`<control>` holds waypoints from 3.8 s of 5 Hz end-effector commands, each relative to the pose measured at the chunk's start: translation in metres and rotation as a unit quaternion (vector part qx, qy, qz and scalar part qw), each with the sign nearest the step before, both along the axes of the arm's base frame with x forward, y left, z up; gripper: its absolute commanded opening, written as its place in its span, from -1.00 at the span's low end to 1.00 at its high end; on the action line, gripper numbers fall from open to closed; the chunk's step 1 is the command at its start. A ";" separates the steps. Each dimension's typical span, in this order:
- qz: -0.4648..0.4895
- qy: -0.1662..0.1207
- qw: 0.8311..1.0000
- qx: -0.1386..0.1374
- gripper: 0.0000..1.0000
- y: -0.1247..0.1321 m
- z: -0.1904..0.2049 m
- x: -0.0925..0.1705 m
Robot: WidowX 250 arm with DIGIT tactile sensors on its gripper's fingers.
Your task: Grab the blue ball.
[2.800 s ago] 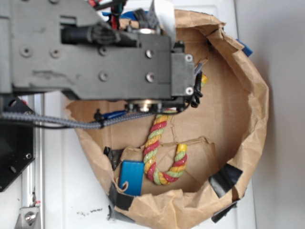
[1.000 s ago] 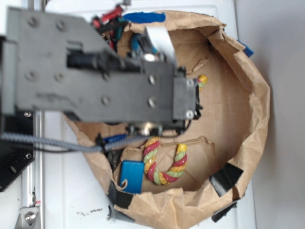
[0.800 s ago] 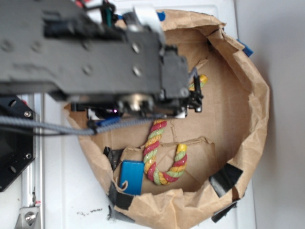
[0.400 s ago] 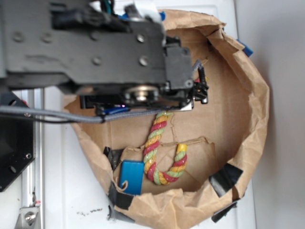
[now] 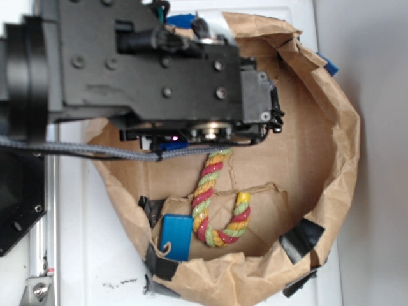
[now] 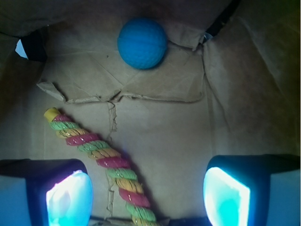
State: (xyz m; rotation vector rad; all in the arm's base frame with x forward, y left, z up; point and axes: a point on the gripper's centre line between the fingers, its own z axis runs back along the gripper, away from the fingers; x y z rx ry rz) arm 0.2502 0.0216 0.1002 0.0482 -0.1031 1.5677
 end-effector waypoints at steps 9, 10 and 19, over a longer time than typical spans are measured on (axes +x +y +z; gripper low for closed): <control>-0.045 0.004 0.997 0.068 1.00 0.051 -0.018 0.016; -0.050 0.003 0.996 0.069 1.00 0.051 -0.020 0.012; 0.067 -0.066 0.984 0.154 1.00 0.054 -0.031 -0.012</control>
